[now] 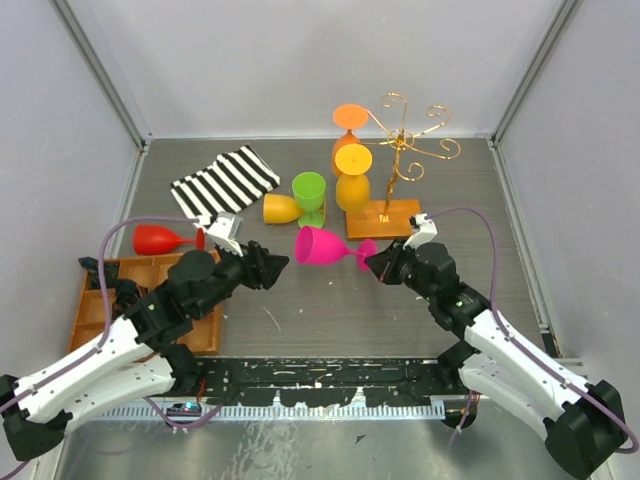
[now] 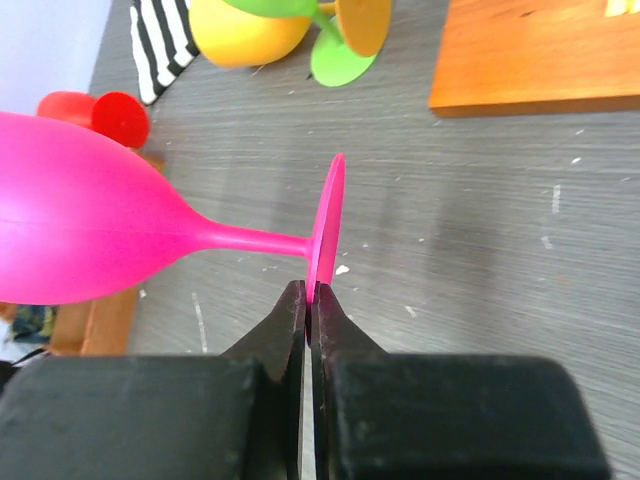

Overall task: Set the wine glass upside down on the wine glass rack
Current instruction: Turn the wine glass upside down at the wine rack.

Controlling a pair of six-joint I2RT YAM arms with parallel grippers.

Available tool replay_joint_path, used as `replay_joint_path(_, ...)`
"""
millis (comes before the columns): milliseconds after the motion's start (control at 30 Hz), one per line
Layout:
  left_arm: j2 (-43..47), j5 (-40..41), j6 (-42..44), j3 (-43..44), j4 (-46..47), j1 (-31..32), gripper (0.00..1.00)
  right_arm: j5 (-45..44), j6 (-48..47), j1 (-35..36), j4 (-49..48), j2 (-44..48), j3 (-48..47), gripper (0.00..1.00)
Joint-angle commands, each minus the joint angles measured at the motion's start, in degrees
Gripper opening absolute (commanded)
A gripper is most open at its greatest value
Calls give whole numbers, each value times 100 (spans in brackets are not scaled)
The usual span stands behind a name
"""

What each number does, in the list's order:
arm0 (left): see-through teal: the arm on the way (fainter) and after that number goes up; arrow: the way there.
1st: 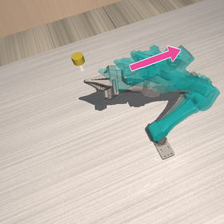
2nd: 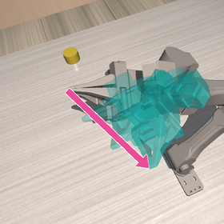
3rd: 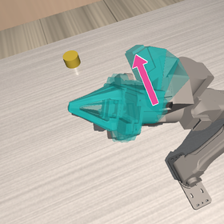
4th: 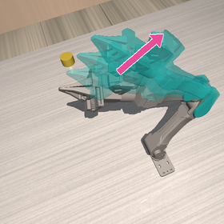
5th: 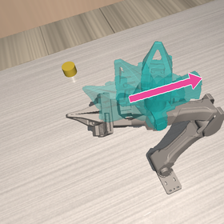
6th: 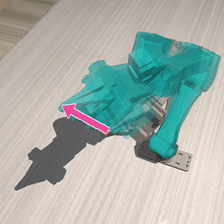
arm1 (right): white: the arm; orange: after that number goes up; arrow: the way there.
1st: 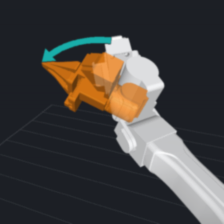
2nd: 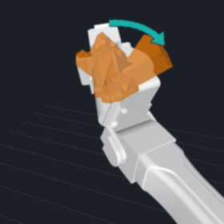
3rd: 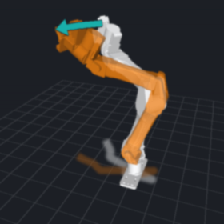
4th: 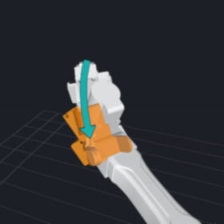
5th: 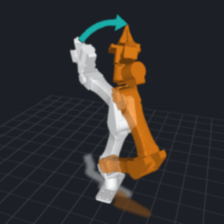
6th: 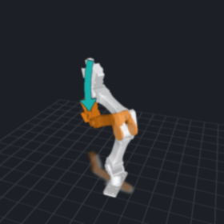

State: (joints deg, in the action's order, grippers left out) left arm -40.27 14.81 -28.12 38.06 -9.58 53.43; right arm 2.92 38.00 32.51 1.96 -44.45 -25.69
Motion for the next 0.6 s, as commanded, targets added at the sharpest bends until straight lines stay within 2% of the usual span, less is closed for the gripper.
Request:
replay_joint_path(0, 240, -199, 625, 515, -458, 23, 66, -639, -883, 1, 369, 242, -340, 1)
replay_joint_path(233, 161, -466, 1473, 1003, -1239, 24, 72, -282, -1611, 1, -480, 1158, 41, 1)
replay_joint_path(367, 248, -702, 1941, 1132, -1298, 24, 76, 475, -2386, 0, -898, 1572, 230, 1)
replay_joint_path(567, 299, -1025, 2476, 1376, -1282, 24, 84, 1372, -3516, -3, -452, 1650, -32, 1)
